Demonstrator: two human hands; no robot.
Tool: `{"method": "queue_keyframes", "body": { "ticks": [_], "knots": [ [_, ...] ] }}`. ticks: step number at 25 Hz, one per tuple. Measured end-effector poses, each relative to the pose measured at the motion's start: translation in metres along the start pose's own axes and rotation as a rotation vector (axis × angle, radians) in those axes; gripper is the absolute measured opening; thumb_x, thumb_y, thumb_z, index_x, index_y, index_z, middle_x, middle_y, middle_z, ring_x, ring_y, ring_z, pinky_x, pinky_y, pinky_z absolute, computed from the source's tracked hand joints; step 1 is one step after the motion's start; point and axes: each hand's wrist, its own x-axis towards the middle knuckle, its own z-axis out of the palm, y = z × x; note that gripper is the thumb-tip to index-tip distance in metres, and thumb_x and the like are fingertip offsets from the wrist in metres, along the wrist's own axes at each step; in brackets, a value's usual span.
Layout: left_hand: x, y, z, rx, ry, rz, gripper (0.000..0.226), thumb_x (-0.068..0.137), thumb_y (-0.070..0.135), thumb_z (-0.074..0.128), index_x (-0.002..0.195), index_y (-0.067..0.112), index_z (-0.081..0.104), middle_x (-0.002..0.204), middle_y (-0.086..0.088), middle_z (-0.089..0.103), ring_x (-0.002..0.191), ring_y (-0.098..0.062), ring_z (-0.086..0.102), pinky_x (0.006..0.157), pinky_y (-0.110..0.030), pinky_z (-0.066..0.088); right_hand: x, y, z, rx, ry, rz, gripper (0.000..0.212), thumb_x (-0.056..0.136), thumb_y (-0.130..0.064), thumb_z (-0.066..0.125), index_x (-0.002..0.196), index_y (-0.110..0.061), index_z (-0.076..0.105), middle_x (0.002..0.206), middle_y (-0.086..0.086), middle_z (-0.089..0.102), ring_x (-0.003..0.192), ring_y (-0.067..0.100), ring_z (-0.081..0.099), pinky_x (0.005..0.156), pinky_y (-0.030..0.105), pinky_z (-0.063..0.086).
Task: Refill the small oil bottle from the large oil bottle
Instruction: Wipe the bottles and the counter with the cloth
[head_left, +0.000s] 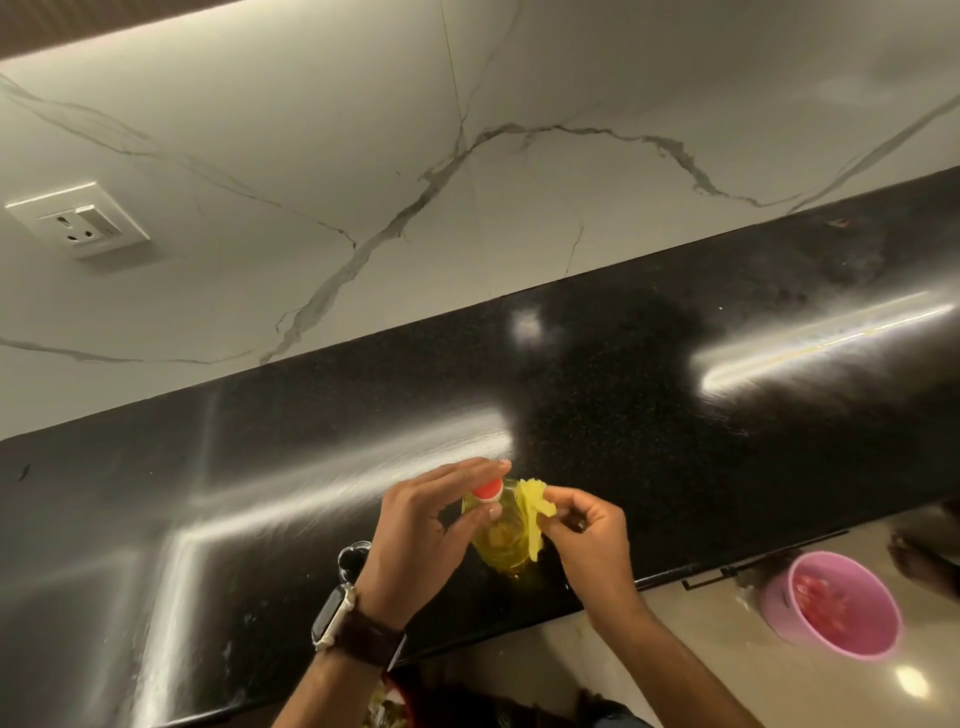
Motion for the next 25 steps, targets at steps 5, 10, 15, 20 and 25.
{"method": "queue_keyframes", "body": {
  "ticks": [5,10,15,20,25],
  "knots": [
    [-0.004,-0.004,-0.004,-0.008,-0.012,0.005,0.051,0.084,0.014,0.083,0.130,0.030,0.069,0.125,0.019,0.072,0.116,0.000,0.068,0.095,-0.027,0.060,-0.008,-0.007,0.002,-0.210,-0.030,-0.205,0.027,0.087,0.003,0.076,0.100,-0.019,0.081,0.099,-0.011,0.077,0.098,0.011,0.074,0.083,0.032,0.063],
    [0.004,-0.005,-0.008,-0.031,-0.124,-0.027,0.044,0.090,0.010,0.078,0.125,0.035,0.068,0.124,0.020,0.071,0.105,-0.015,0.073,0.086,-0.044,0.063,-0.001,0.001,-0.009,-0.127,-0.015,-0.082,0.025,0.089,0.006,0.073,0.100,-0.014,0.081,0.099,0.000,0.079,0.099,0.019,0.075,0.088,0.040,0.063],
    [0.008,-0.007,-0.011,-0.017,-0.190,-0.005,0.037,0.093,0.007,0.074,0.126,0.024,0.067,0.125,0.015,0.070,0.108,-0.016,0.070,0.084,-0.045,0.062,0.006,-0.032,0.006,-0.035,-0.195,-0.314,0.036,0.093,0.001,0.066,0.116,-0.023,0.079,0.117,-0.009,0.077,0.115,0.013,0.071,0.095,0.028,0.059],
    [0.006,-0.007,-0.010,-0.027,-0.169,-0.017,0.040,0.093,0.003,0.073,0.126,0.024,0.066,0.128,0.014,0.070,0.119,-0.012,0.067,0.090,-0.043,0.062,0.031,-0.023,-0.007,-0.405,-0.277,-0.311,0.039,0.093,-0.002,0.067,0.114,-0.033,0.077,0.100,-0.033,0.073,0.103,-0.009,0.069,0.091,0.025,0.059],
    [0.006,-0.008,-0.009,-0.013,-0.159,-0.024,0.043,0.092,0.004,0.074,0.127,0.026,0.065,0.130,0.013,0.070,0.124,-0.008,0.065,0.094,-0.039,0.061,0.025,-0.016,-0.005,-0.350,-0.180,-0.267,0.042,0.090,0.007,0.068,0.112,-0.027,0.079,0.106,-0.022,0.076,0.106,-0.002,0.071,0.093,0.022,0.059]
  ]
}}
